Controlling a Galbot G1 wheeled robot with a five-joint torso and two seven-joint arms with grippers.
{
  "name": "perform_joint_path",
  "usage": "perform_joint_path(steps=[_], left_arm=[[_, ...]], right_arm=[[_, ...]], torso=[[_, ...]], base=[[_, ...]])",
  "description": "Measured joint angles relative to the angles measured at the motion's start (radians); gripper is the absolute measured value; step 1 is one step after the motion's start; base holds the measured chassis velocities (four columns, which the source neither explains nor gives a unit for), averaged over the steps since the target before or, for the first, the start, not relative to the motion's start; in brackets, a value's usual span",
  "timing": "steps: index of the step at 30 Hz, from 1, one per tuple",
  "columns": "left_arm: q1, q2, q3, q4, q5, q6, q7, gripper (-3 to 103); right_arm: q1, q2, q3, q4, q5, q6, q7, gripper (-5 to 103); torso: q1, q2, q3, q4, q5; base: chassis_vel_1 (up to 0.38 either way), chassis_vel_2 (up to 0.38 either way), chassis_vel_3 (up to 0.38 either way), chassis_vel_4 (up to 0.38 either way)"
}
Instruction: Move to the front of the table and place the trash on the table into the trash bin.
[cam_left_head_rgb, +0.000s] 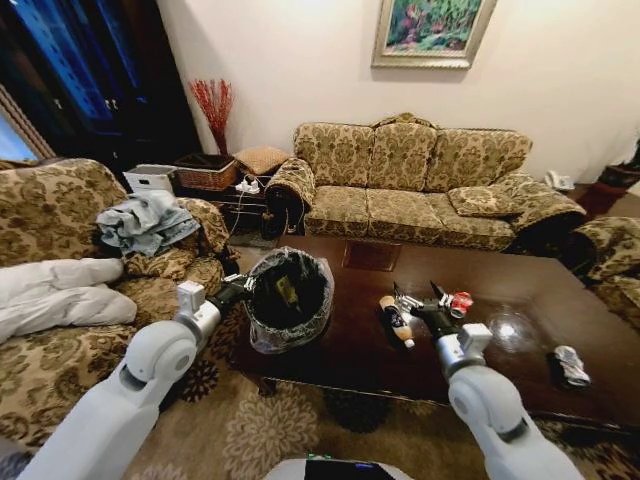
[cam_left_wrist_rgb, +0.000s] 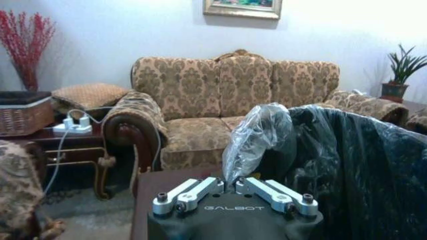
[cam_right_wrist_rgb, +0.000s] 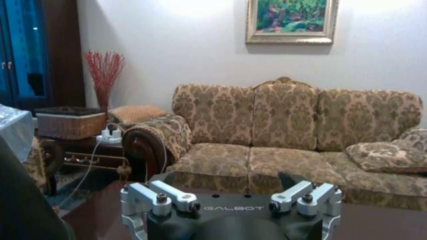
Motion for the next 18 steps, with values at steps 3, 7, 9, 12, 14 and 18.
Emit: perform_joint_path(steps=[3,7,9,12,14,18], left_arm=[[0.005,-0.005,0.003,-0.012,0.000,0.000,-0.001,3],[0.022,-0.011,0.002,-0.029,0.002,0.001,-0.001,3],[0.032,-0.016,-0.006,-0.036,0.003,0.001,0.000,3],[0.037,-0.019,-0.008,-0.037,0.005,0.001,0.001,3],[0.036,-0.020,-0.008,-0.034,0.005,0.001,0.001,3],[0.022,-0.019,-0.001,-0.021,0.005,0.000,-0.005,3]], right_arm=[[-0.015,0.014,0.004,0.007,-0.013,0.005,-0.003,100],[-0.025,0.025,0.005,0.009,-0.024,0.011,-0.008,100],[-0.021,0.027,-0.003,-0.005,-0.024,0.012,-0.012,100],[-0.011,0.031,-0.012,-0.041,-0.026,0.026,-0.026,100],[0.005,0.032,-0.022,-0.101,-0.039,0.042,-0.049,100],[0.036,0.030,-0.038,-0.195,-0.061,0.064,-0.087,100]], torso=[[0.000,0.000,0.000,-0.0001,0.0000],[0.000,0.000,0.000,-0.0002,0.0003],[0.000,0.000,0.000,-0.0001,0.0003],[0.000,0.000,0.000,-0.0001,-0.0001],[0.000,0.000,0.000,-0.0003,0.0011],[0.000,0.000,0.000,-0.0005,0.0013]], base=[[-0.177,-0.182,0.179,0.178],[-0.232,-0.232,0.234,0.224],[-0.297,-0.284,0.287,0.261],[-0.299,-0.280,0.293,0.274],[-0.225,-0.250,0.252,0.247],[-0.164,-0.174,0.137,0.153]])
